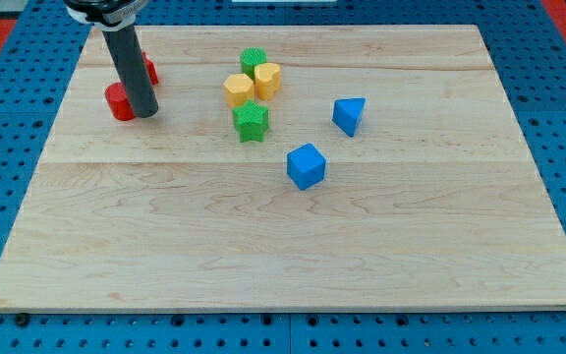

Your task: Keep green star above blue cube

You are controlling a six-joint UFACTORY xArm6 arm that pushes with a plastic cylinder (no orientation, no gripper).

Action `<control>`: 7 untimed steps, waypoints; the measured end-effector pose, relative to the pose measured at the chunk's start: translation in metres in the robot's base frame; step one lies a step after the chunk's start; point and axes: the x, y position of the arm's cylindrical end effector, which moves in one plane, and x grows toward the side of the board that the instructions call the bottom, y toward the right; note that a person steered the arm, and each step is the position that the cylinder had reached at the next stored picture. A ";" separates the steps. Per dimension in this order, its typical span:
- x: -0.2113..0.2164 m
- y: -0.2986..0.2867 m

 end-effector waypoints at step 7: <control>0.032 0.046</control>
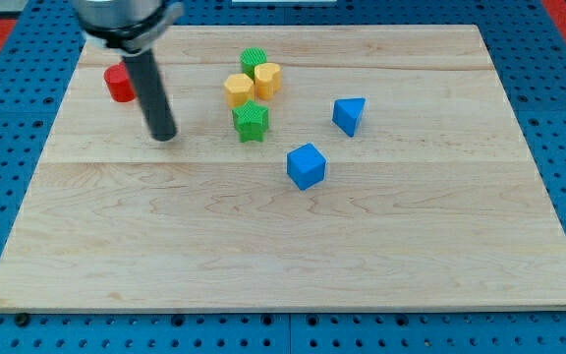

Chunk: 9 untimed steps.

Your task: Keep green star above blue cube

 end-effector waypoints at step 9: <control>-0.008 0.127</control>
